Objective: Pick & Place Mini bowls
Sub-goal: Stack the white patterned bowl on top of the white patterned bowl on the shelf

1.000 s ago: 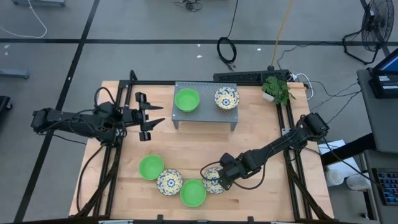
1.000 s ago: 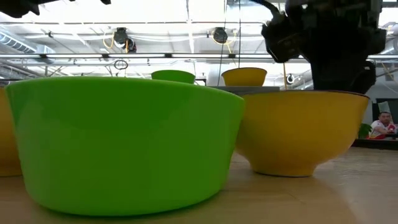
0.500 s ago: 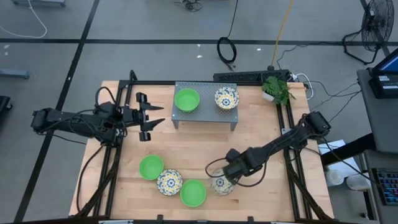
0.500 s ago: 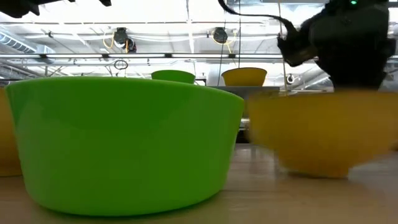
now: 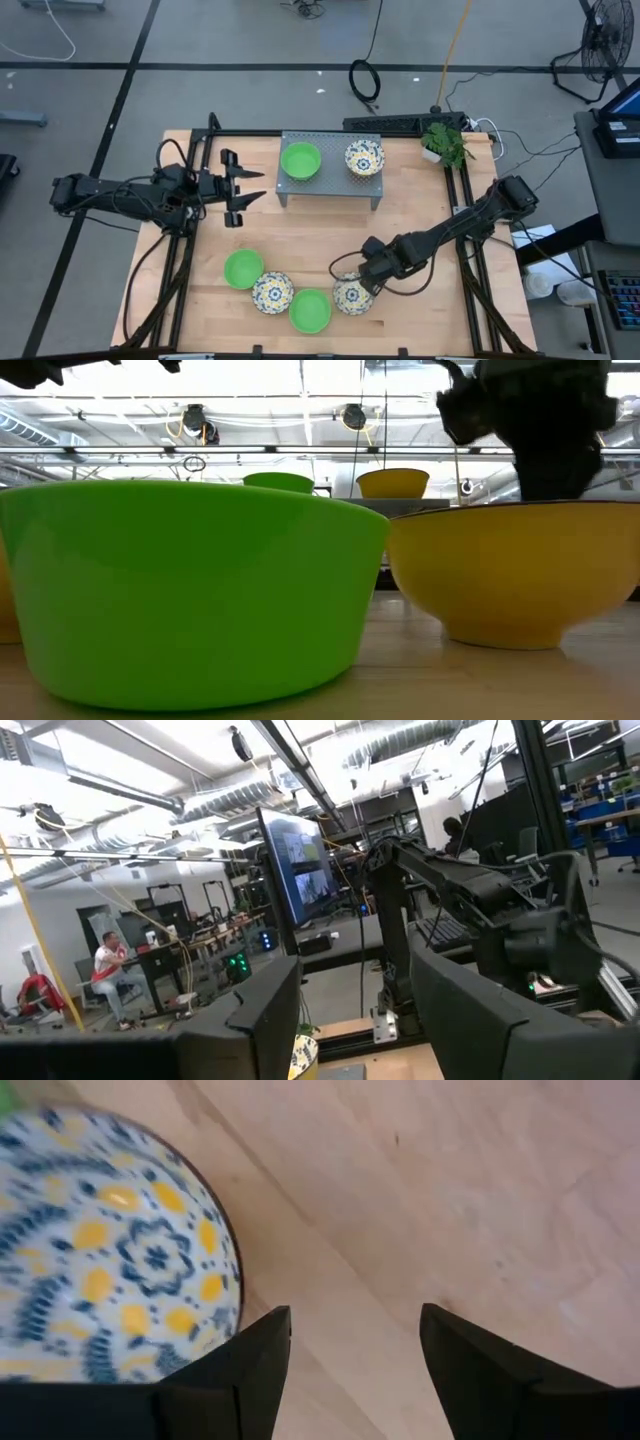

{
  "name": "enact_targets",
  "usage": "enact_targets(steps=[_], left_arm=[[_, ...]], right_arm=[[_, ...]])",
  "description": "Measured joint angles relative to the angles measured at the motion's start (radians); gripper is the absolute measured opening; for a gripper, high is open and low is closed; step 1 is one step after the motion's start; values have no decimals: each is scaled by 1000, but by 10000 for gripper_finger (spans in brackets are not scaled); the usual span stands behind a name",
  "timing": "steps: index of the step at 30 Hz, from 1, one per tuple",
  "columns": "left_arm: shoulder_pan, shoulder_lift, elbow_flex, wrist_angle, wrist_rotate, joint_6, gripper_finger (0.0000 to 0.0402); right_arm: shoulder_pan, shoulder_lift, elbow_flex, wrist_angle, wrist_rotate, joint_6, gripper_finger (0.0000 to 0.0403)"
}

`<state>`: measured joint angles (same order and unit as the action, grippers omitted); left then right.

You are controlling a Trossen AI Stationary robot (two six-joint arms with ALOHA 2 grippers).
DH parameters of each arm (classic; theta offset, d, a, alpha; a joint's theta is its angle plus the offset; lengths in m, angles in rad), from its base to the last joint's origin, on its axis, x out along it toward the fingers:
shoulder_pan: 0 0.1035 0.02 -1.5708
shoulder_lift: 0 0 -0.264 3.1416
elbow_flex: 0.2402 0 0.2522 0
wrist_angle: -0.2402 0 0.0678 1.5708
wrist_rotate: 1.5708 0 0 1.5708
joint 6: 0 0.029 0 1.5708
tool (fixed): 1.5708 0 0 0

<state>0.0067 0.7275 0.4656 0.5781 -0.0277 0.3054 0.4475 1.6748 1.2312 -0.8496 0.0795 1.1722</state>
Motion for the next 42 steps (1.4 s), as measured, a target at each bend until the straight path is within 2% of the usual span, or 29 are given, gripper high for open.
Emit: enact_targets(steps=[3, 8, 12, 24, 29, 38, 42], left_arm=[[0, 0, 0, 0, 0, 1, 194], [0, 0, 0, 0, 0, 4, 191], [0, 0, 0, 0, 0, 3, 191], [0, 0, 0, -1, 0, 0, 191], [0, 0, 0, -2, 0, -4, 191], [0, 0, 0, -3, 0, -5, 191], [0, 0, 0, -4, 0, -8, 191]], right_arm=[[-5, -39, 0, 73, 2, -7, 210], [6, -20, 1, 199, -6, -39, 210], [6, 25, 0, 173, -56, -40, 210], [21, 37, -4, 193, -55, -33, 210], [27, 37, -69, 282, -55, -4, 210], [25, 37, -117, 295, -55, 20, 210], [25, 37, -117, 301, -55, 17, 197]])
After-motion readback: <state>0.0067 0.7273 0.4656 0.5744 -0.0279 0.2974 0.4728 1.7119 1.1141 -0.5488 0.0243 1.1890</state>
